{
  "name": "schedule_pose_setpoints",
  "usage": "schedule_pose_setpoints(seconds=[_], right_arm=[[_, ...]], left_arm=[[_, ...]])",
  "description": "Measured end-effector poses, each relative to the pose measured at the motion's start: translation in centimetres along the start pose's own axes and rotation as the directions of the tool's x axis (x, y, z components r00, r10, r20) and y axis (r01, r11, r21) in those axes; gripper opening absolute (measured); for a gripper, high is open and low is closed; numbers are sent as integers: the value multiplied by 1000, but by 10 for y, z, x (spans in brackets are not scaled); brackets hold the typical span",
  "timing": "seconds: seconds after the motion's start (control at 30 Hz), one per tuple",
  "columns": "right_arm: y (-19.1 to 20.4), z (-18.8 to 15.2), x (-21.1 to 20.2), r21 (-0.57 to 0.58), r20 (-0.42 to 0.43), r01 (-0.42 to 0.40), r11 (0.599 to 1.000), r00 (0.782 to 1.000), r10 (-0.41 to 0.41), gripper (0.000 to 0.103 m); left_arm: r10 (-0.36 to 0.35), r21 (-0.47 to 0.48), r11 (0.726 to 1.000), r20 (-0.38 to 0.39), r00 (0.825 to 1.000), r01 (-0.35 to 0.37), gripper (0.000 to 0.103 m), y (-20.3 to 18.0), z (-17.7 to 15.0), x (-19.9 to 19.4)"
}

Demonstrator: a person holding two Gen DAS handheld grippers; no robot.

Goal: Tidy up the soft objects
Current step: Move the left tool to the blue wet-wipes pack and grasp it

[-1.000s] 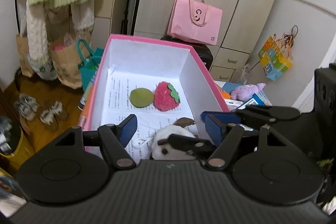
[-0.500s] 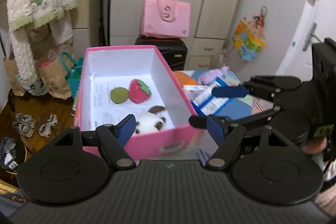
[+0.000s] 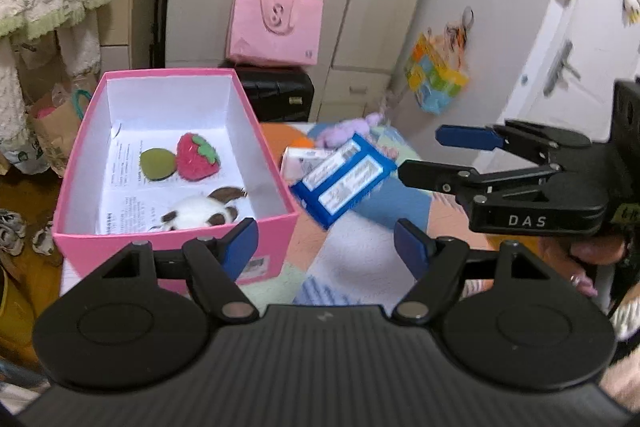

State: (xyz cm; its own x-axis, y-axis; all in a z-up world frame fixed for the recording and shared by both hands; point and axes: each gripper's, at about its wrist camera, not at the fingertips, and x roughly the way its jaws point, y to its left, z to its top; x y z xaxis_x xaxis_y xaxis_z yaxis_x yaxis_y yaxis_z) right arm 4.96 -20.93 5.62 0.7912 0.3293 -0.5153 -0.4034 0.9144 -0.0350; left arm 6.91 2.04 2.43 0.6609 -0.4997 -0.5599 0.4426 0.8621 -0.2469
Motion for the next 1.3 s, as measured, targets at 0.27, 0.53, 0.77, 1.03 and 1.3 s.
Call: schedule_pose_setpoints(seconds=[0.27, 0.53, 0.77, 1.03, 1.3], right_arm=[[-30, -14, 15, -3, 29, 82, 997, 996, -82, 74], [-69, -28, 19, 54, 38, 155, 986, 987, -157, 74], [-105, -40, 26, 99, 54, 201, 975, 977, -207, 73], [-136, -48, 45, 169, 62, 129, 977, 988, -141, 70], [-150, -48, 79, 191, 9, 62, 980, 998, -65, 54]], left_arm=[[4, -41, 999, 69, 998, -1, 74, -21, -13, 43], [-7, -66, 998, 249, 969, 24, 74, -41, -15, 78], [73, -128, 991, 200, 977, -47, 72, -53, -11, 131], [122, -177, 980, 196, 973, -87, 72, -68, -16, 164], [231, -292, 942, 211, 950, -165, 67, -60, -35, 201]])
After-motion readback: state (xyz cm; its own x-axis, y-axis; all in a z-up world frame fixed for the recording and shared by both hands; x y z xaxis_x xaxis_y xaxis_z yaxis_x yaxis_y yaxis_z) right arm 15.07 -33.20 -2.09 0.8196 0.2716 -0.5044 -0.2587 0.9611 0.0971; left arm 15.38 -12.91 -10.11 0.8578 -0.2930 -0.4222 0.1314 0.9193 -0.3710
